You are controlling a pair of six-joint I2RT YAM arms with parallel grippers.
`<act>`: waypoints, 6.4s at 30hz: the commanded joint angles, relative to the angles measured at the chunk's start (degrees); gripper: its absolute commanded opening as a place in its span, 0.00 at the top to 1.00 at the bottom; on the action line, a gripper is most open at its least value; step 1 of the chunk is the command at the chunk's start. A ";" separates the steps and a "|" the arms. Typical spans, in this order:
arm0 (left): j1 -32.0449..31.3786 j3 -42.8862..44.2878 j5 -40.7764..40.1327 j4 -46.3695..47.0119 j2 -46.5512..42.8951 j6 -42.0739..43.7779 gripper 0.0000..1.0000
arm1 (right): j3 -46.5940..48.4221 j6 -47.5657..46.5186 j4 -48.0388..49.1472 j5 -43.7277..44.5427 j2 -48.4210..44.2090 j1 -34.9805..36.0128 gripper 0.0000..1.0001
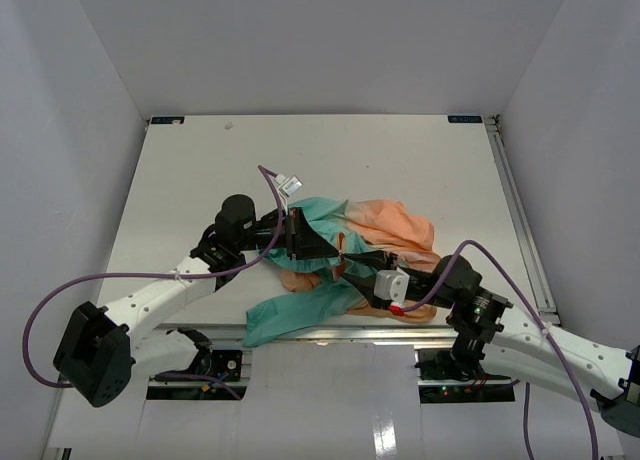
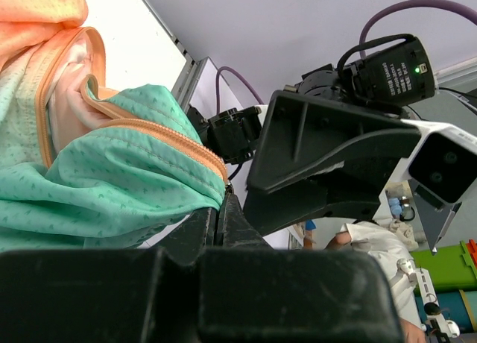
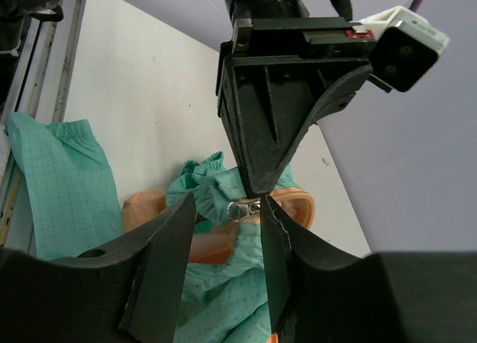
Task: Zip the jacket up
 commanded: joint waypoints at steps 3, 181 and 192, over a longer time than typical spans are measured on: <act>0.30 -0.16 1.04 1.53 -0.81 -0.22 1.00 | 0.37 -3.42 3.76 5.73 0.96 1.83 0.55; 0.56 33.13 -93.54 -61.30 -18.72 23.85 1.00 | 66.84 35.69 -2.12 20.44 65.30 -58.61 0.92; 0.35 9.53 -37.65 -36.55 -20.13 20.99 1.00 | 71.37 33.65 5.60 -1.23 70.01 -56.74 0.92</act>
